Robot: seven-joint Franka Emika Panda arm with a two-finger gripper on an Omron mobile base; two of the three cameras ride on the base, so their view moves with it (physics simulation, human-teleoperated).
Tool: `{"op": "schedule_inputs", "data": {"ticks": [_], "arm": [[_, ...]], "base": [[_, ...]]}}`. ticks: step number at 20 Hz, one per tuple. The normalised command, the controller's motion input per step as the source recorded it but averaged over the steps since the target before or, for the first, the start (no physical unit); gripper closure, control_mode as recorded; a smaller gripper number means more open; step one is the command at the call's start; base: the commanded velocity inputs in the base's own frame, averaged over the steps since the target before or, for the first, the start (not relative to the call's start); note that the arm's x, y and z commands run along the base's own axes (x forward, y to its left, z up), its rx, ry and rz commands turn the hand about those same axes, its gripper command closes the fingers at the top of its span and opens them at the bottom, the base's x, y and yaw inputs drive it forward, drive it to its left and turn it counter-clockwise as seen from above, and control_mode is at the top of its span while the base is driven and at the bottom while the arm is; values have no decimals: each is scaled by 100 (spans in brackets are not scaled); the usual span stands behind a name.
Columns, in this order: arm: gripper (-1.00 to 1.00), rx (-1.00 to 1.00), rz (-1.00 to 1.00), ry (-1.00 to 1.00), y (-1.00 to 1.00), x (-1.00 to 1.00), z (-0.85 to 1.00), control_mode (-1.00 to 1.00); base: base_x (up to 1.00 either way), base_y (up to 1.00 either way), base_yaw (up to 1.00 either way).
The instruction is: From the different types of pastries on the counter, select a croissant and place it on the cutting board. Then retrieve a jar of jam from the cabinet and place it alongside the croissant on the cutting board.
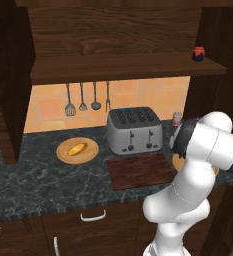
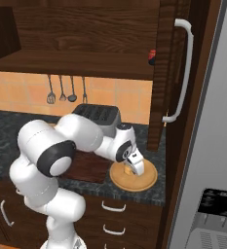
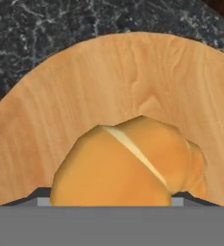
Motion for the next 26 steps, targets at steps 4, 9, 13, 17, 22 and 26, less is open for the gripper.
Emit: {"op": "schedule_inputs", "data": {"ticks": [4, 9, 13, 17, 22, 26], "arm": [[100, 2, -19, -8, 6, -42, 21, -100], [100, -1, -14, -7, 56, -18, 38, -100], [100, -8, -10, -2, 85, 0, 45, -100], [100, -15, -5, 0, 98, 0, 29, -100], [100, -10, -2, 3, 73, 15, 3, -100], [100, 0, 0, 6, 6, 69, -10, -100]], "base": [[0, 0, 0], [0, 0, 0], [0, 0, 0], [0, 0, 0], [0, 0, 0], [0, 0, 0]]}}
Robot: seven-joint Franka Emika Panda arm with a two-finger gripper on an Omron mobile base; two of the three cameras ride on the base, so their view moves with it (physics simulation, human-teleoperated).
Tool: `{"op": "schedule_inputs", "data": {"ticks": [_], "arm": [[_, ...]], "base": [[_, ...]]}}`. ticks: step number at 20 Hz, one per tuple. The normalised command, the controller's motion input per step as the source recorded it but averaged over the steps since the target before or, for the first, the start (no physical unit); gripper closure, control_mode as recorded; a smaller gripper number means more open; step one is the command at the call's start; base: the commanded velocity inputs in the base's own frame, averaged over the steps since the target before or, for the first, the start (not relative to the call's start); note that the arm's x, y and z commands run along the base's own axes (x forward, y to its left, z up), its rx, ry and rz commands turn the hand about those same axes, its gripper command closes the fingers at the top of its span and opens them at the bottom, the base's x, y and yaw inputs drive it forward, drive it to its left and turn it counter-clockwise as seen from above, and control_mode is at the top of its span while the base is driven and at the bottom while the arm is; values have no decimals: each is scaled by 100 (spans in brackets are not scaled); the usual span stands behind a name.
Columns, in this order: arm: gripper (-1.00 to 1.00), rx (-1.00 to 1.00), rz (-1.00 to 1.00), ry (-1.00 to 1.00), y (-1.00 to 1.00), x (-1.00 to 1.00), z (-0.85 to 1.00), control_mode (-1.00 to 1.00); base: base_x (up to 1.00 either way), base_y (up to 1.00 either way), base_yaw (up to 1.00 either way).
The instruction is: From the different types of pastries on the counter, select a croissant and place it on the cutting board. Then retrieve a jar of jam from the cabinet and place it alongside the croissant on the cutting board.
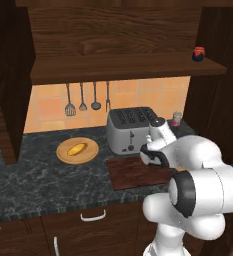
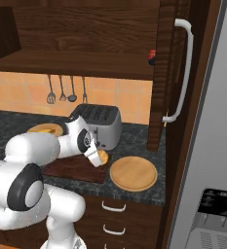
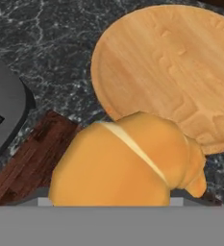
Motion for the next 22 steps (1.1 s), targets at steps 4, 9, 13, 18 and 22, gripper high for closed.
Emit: {"op": "schedule_inputs", "data": {"ticks": [4, 9, 13, 18, 22], "arm": [[100, 0, 0, 7, 0, 82, -30, -100], [-100, -1, 0, 4, 39, -4, -44, -100], [-100, -3, 0, 3, 42, -27, -22, -100], [-100, 0, -1, -8, 0, -21, 29, -100], [-100, 0, 0, -6, 0, 0, 59, -100]], "base": [[0, 0, 0], [0, 0, 0], [0, 0, 0], [0, 0, 0], [0, 0, 0]]}}
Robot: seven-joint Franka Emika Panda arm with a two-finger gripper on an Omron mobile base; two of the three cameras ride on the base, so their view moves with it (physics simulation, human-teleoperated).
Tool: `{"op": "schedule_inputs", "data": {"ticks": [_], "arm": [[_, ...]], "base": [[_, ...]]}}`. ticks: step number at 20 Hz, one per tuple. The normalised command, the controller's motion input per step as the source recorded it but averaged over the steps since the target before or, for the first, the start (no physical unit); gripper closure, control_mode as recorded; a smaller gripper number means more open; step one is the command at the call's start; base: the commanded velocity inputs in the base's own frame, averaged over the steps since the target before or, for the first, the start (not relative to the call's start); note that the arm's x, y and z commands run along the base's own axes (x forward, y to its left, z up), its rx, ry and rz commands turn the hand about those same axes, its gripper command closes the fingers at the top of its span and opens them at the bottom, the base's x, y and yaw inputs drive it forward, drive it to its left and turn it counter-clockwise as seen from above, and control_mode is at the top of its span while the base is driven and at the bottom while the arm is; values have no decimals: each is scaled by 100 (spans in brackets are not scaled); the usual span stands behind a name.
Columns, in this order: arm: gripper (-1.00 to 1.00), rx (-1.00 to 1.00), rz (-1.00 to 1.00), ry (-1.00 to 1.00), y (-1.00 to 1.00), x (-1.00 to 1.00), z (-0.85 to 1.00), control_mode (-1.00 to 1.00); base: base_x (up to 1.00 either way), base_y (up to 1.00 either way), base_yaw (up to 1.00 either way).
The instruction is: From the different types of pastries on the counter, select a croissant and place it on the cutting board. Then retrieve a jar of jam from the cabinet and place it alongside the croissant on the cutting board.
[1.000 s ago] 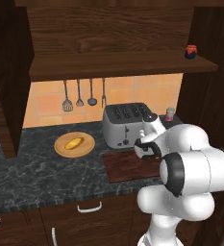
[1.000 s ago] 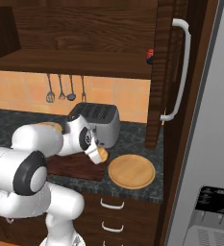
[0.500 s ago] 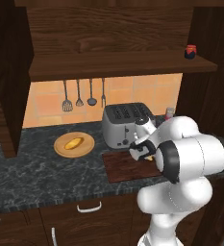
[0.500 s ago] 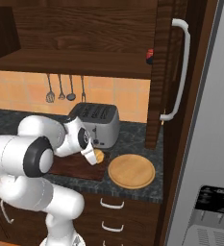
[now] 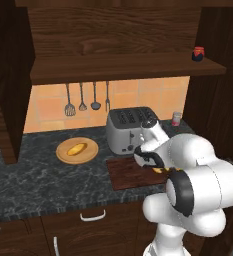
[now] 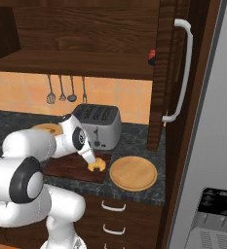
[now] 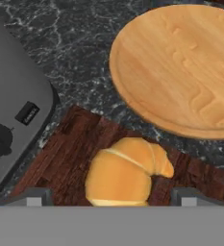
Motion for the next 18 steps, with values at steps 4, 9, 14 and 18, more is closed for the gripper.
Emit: {"op": "schedule_inputs", "data": {"ticks": [4, 9, 14, 18], "arm": [[-100, 0, 0, -3, 0, 0, 69, -100], [-100, -2, 0, -7, 0, 0, 87, -100], [-100, -8, 7, -9, 0, 0, 100, -100], [-100, -11, 13, -3, -1, -7, 100, -100]], "base": [[0, 0, 0], [0, 0, 0], [0, 0, 0], [0, 0, 0]]}}
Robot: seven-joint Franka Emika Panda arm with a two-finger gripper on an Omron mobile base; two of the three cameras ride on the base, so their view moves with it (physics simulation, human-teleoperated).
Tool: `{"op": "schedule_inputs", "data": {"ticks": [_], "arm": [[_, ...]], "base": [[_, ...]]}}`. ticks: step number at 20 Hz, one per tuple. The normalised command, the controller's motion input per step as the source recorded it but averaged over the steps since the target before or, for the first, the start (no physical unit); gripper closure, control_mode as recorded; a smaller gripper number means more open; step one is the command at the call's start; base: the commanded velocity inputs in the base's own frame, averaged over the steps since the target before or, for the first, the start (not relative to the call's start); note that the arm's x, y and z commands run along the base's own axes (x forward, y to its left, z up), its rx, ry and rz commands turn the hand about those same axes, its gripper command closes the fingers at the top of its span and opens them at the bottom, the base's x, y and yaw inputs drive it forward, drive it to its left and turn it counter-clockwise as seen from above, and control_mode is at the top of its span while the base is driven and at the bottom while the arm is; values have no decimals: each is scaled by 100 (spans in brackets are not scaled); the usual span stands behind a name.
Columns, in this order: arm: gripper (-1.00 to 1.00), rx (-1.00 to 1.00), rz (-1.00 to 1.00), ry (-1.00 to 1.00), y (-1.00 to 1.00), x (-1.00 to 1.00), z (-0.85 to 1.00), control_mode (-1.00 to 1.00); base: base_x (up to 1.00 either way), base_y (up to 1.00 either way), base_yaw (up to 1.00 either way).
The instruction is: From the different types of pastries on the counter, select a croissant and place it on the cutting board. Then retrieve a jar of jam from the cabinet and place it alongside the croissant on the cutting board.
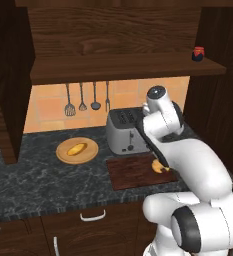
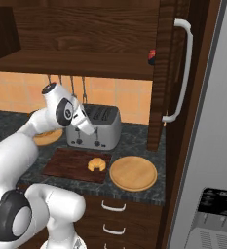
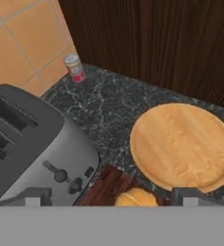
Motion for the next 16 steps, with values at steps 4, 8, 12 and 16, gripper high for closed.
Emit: {"op": "schedule_inputs", "data": {"ticks": [4, 8, 12, 16], "arm": [[-100, -14, 8, 0, -14, -42, 100, -100], [-100, -15, 12, 0, -14, -90, 78, -100], [-100, -15, 14, -1, -13, -100, 51, -100], [-100, -12, 10, -4, -26, -78, 73, -100]], "base": [[0, 0, 0], [0, 0, 0], [0, 0, 0], [0, 0, 0]]}}
